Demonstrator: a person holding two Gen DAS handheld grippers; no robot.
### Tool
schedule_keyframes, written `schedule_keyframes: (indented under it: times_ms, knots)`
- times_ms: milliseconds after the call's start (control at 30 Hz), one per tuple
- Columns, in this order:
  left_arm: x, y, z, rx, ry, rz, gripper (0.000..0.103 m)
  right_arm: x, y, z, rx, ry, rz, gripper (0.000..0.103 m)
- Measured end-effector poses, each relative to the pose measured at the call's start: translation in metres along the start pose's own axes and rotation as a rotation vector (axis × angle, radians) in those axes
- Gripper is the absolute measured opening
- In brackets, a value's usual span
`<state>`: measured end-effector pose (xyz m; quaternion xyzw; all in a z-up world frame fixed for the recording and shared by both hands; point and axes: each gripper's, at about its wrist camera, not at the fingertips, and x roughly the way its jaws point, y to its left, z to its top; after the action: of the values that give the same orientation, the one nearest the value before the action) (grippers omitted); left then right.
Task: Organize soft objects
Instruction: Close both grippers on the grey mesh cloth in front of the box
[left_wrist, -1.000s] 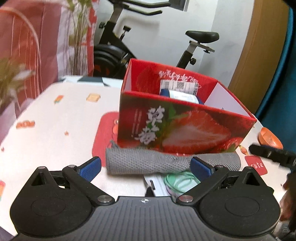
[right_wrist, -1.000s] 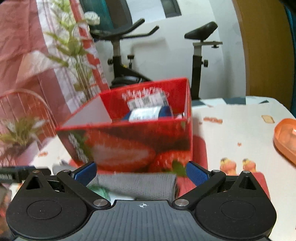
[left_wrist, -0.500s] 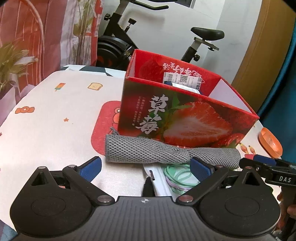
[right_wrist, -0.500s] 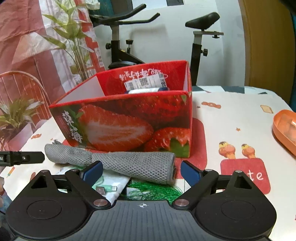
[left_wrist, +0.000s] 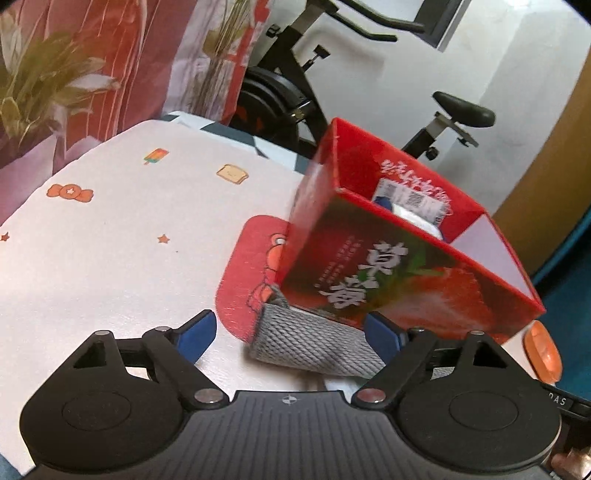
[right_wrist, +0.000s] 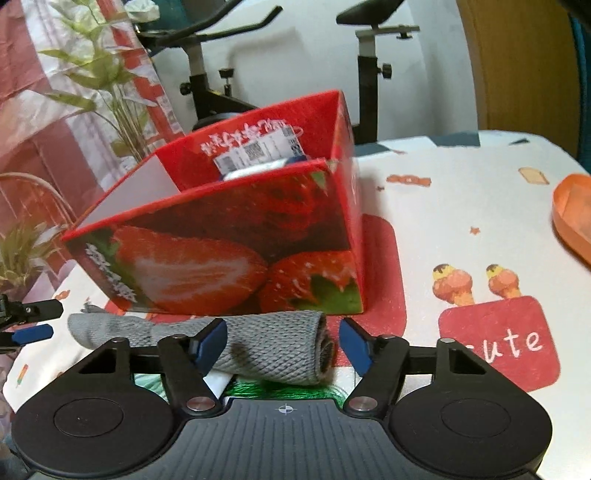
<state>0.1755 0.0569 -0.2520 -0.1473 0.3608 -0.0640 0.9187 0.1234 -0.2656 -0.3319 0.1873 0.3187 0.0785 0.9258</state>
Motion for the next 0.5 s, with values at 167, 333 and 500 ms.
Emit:
schedule_keyframes:
  times_ms: [167,333,500]
  knots:
    - [0.019,0.007,-0.002,-0.060,0.039,-0.079,0.088,0.021,-0.003,-0.008,-0.021,0.057,-0.029,0.040]
    - [0.032,0.005,-0.008,-0.073,0.063,-0.096,0.086,0.023,0.001,-0.012,-0.082,0.048,-0.055,0.031]
    - [0.044,0.007,-0.008,-0.106,0.075,-0.102,0.086,0.023,0.006,-0.016,-0.139,0.040,-0.070,0.031]
